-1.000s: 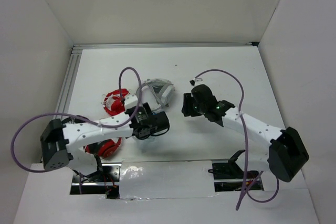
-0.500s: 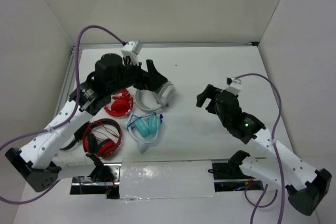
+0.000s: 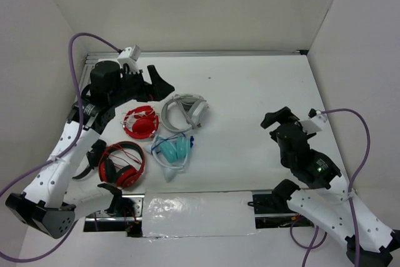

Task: Wrap the headphones

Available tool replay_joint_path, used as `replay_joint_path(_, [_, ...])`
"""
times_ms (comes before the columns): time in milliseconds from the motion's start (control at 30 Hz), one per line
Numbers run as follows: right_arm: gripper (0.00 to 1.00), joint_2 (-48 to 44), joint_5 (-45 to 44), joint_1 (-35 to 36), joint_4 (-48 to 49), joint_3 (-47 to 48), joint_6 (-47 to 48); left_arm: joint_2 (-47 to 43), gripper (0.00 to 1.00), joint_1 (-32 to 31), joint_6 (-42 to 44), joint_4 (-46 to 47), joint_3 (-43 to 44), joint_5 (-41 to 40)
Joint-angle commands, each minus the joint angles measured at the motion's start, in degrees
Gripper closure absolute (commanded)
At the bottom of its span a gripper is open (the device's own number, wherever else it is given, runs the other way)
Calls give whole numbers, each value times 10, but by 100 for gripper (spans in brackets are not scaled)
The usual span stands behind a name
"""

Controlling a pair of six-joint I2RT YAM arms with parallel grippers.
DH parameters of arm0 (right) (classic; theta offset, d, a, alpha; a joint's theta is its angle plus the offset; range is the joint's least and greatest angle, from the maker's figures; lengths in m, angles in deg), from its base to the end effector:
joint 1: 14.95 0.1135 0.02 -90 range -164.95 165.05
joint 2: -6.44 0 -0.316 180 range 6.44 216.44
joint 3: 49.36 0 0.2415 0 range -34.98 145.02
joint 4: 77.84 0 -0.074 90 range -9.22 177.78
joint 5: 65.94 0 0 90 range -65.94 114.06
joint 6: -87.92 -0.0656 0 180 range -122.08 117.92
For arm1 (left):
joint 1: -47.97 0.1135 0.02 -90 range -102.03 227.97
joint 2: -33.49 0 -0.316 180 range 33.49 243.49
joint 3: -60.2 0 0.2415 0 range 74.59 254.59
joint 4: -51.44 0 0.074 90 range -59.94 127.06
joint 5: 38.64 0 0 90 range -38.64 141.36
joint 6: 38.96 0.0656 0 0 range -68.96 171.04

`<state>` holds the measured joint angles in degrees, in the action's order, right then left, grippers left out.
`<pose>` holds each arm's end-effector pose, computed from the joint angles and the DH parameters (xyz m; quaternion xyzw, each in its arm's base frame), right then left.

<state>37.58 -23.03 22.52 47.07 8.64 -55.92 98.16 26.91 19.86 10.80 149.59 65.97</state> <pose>0.0844 0.0042 0.3299 0.3150 0.7495 0.0969 0.5741 0.2146 -0.1004 0.4624 0.0065 0.7954 -0.3542 0.4918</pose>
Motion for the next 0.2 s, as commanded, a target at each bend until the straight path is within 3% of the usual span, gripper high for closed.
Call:
replay_joint_path(0, [0,-4,-51,0,-28,29,-10,-18,1,16,20,34,-8,37])
replay_joint_path(167, [0,9,-56,0,-26,31,-2,-33,1,40,24,53,-22,60])
